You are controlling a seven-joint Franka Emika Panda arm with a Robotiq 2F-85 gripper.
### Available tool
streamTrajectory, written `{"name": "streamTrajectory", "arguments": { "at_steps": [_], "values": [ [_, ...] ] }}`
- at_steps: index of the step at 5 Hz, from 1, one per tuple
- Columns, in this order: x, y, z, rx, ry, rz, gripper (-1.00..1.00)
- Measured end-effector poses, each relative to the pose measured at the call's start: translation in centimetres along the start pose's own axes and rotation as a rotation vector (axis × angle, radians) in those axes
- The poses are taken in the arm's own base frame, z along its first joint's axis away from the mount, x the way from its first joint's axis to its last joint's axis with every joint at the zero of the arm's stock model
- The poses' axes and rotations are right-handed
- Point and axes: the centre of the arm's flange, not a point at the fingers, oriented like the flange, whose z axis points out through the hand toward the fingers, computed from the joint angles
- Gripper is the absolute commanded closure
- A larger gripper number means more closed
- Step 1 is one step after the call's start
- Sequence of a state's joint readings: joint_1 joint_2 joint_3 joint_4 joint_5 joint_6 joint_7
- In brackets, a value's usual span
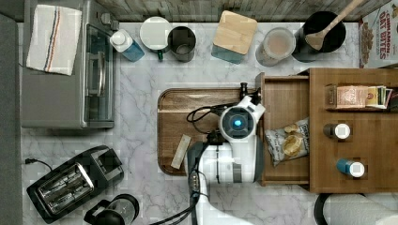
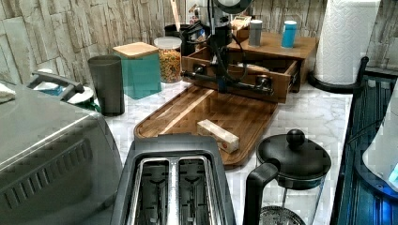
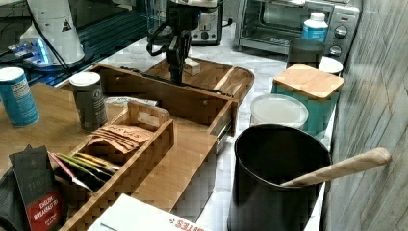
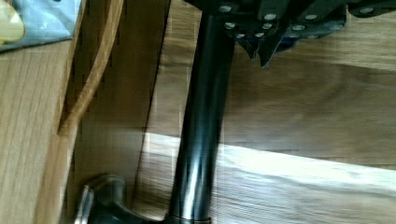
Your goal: Close the drawer.
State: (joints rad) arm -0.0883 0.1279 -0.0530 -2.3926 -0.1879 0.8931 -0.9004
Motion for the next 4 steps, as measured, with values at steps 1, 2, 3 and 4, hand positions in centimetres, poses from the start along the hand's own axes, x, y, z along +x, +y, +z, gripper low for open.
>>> {"name": "streamTrajectory", "arguments": {
  "at_steps": [1,2,3,4],
  "values": [
    [-0.5,3.8,0.6,0.019,0.024,0.037,1.0],
    [-1.3,8.2,1.0,0.012,0.022,0.098,1.0],
    [-1.5,12.3,1.6,0.0,0.016,0.149,1.0],
    [-1.8,15.3,2.0,0.014,0.017,0.145,1.0]
  ]
}}
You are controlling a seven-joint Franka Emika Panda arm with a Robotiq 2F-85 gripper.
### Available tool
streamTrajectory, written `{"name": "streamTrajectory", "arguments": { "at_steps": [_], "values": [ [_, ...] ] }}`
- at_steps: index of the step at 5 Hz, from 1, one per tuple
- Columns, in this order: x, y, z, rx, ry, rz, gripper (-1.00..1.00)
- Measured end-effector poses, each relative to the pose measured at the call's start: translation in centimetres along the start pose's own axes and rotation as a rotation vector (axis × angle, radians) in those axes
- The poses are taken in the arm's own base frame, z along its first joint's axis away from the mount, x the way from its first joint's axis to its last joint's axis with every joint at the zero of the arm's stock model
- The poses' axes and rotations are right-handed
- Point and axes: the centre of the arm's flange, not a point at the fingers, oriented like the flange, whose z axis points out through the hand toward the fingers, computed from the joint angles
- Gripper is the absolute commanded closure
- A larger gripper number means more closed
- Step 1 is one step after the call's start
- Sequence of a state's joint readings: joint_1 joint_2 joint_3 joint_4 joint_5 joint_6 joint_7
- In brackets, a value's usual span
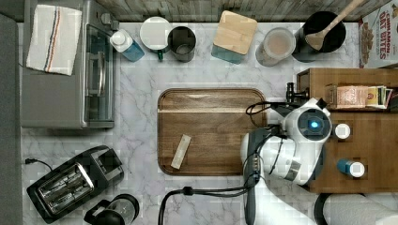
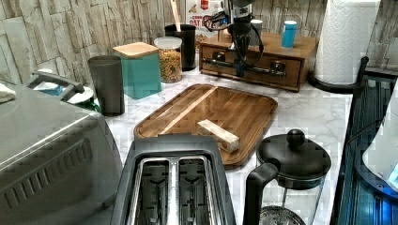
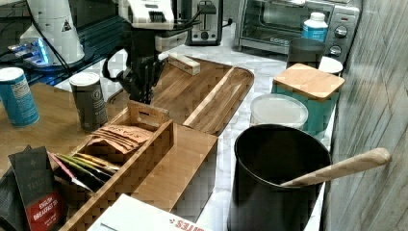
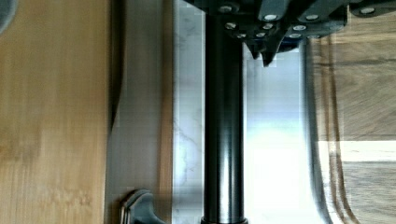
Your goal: Close the drawer.
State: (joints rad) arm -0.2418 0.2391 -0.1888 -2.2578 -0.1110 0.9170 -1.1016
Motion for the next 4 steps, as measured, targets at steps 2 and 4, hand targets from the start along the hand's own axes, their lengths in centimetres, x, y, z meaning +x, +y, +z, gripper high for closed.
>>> {"name": "streamTrajectory", "arguments": {
  "at_steps": [2,4],
  "values": [
    [-0.03,-0.55,-0.19,-0.017,0.0,-0.015,1.0],
    [-0.06,-0.5,-0.15,-0.009,-0.004,-0.006,1.0]
  ]
}}
